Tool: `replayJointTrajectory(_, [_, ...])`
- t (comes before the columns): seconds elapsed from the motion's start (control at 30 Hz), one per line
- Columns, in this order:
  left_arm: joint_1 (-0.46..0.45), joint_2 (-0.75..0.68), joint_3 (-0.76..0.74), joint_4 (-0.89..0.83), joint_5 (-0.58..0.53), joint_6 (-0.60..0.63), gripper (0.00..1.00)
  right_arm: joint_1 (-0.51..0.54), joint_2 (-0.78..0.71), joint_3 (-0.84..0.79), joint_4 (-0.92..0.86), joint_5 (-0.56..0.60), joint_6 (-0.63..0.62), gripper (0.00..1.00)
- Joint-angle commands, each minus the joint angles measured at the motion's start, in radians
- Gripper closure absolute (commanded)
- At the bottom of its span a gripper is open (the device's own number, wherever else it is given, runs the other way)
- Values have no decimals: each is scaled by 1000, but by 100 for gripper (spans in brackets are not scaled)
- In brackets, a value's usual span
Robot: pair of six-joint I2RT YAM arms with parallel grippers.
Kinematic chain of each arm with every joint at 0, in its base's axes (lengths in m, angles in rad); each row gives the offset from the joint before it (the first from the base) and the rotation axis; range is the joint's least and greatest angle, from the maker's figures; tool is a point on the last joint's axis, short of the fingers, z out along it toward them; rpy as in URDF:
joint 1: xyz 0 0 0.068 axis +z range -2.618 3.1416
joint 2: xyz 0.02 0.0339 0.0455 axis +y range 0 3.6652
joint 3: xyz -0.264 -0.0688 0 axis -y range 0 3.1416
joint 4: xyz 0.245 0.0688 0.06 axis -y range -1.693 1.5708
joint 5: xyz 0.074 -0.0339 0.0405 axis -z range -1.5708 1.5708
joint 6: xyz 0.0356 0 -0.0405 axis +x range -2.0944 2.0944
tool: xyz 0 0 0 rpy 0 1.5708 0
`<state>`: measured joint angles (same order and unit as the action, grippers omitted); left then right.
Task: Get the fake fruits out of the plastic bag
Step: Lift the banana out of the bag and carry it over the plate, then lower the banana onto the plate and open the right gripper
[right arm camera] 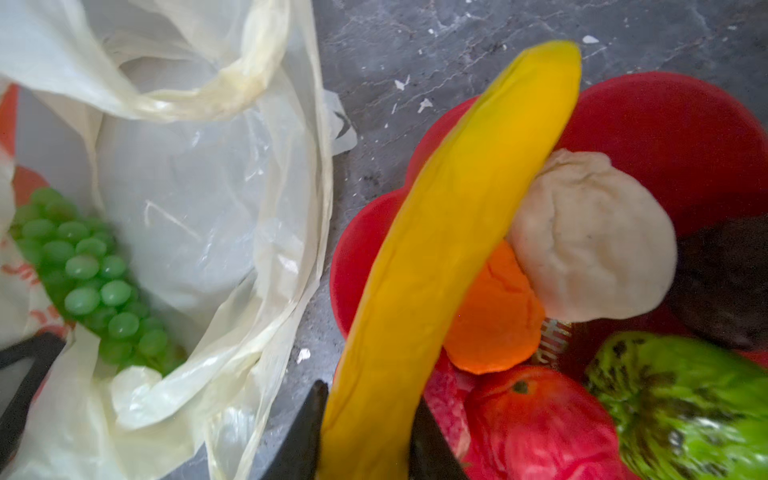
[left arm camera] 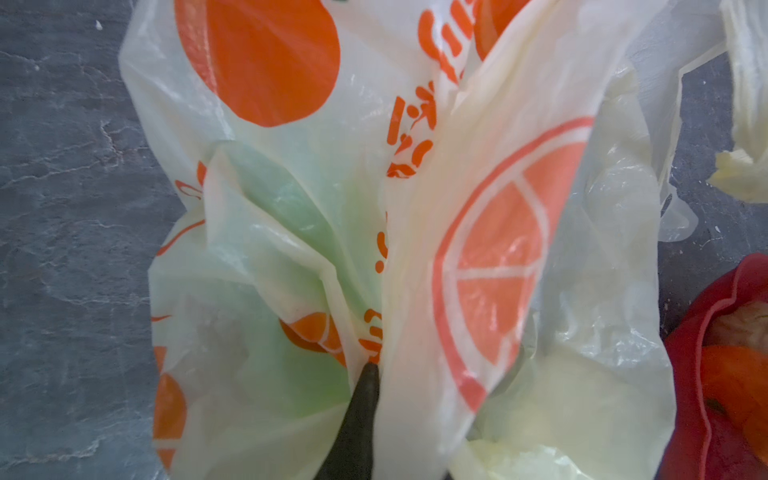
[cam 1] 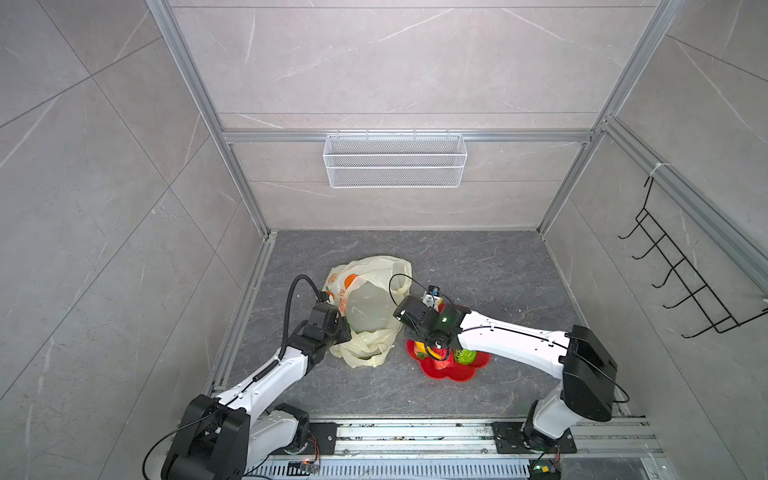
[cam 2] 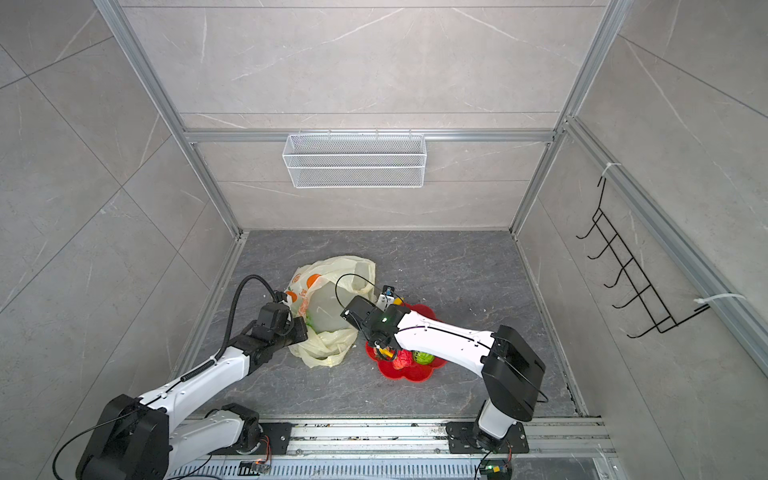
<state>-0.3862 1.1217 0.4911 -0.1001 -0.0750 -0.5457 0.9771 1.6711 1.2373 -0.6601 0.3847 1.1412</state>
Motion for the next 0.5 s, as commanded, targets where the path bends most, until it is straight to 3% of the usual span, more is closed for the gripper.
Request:
replayJointTrajectory(0.0, [1, -29, -1, 2, 10, 17, 88, -29, 28, 36, -4, 18, 86, 72])
replayJointTrajectory(0.47, [1, -29, -7, 15, 12, 17, 88, -73, 44, -2, 45, 14, 283, 71])
